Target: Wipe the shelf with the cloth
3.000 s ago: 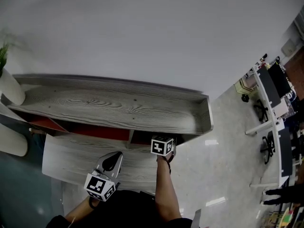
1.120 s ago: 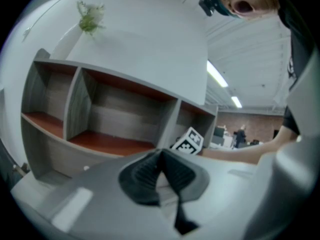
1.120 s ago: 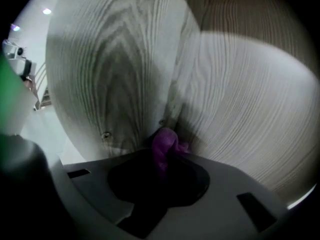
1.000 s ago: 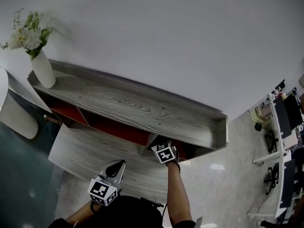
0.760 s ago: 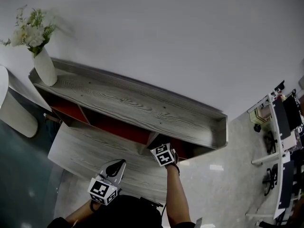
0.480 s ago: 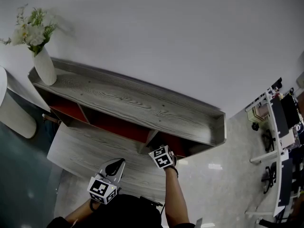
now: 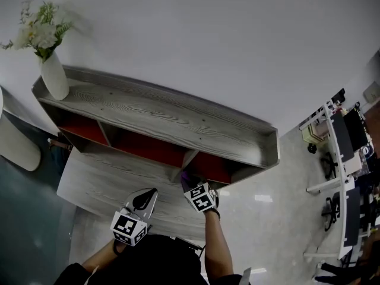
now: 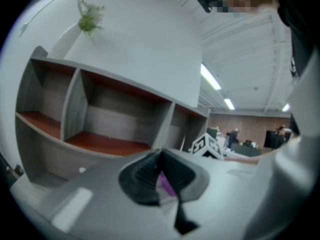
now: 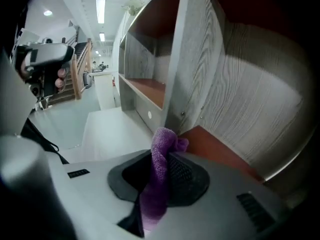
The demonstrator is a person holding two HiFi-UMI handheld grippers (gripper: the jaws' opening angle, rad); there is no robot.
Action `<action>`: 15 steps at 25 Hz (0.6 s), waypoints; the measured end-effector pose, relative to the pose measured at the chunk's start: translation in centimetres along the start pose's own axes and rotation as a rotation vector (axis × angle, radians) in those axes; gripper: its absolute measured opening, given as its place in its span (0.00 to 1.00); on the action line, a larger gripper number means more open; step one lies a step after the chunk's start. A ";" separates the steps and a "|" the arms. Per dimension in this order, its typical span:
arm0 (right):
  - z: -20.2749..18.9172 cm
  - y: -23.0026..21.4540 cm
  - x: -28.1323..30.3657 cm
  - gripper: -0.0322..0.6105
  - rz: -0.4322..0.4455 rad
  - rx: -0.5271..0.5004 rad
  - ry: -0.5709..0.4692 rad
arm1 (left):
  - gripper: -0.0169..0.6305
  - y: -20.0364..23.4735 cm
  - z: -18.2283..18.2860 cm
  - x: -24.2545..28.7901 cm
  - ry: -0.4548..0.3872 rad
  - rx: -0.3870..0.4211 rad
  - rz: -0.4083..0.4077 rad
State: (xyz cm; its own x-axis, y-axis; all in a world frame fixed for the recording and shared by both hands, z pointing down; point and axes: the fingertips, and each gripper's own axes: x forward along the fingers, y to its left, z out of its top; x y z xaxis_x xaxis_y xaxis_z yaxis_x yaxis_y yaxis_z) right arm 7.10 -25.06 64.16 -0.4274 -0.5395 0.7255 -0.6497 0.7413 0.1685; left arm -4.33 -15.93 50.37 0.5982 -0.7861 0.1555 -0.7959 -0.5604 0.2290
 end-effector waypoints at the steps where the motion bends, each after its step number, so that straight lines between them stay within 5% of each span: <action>1: -0.7 0.8 -0.2 0.16 0.002 0.006 0.018 | 0.03 0.0 -0.1 -0.1 0.000 -0.003 -0.004; 7: -4.2 6.9 -0.7 0.16 0.041 0.078 0.084 | 0.03 1.1 -0.3 -0.6 0.006 -0.018 -0.037; 15: -4.3 11.7 -3.2 0.16 -0.041 0.303 -0.026 | 0.03 1.5 -3.7 -0.7 0.089 -0.029 -0.140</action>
State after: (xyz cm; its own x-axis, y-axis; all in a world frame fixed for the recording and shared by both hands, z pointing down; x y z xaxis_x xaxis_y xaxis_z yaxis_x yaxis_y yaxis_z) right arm 3.60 -12.89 66.69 -0.4102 -0.5792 0.7045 -0.8229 0.5681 -0.0120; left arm -5.57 -15.24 54.15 0.7100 -0.6738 0.2046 -0.7020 -0.6542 0.2816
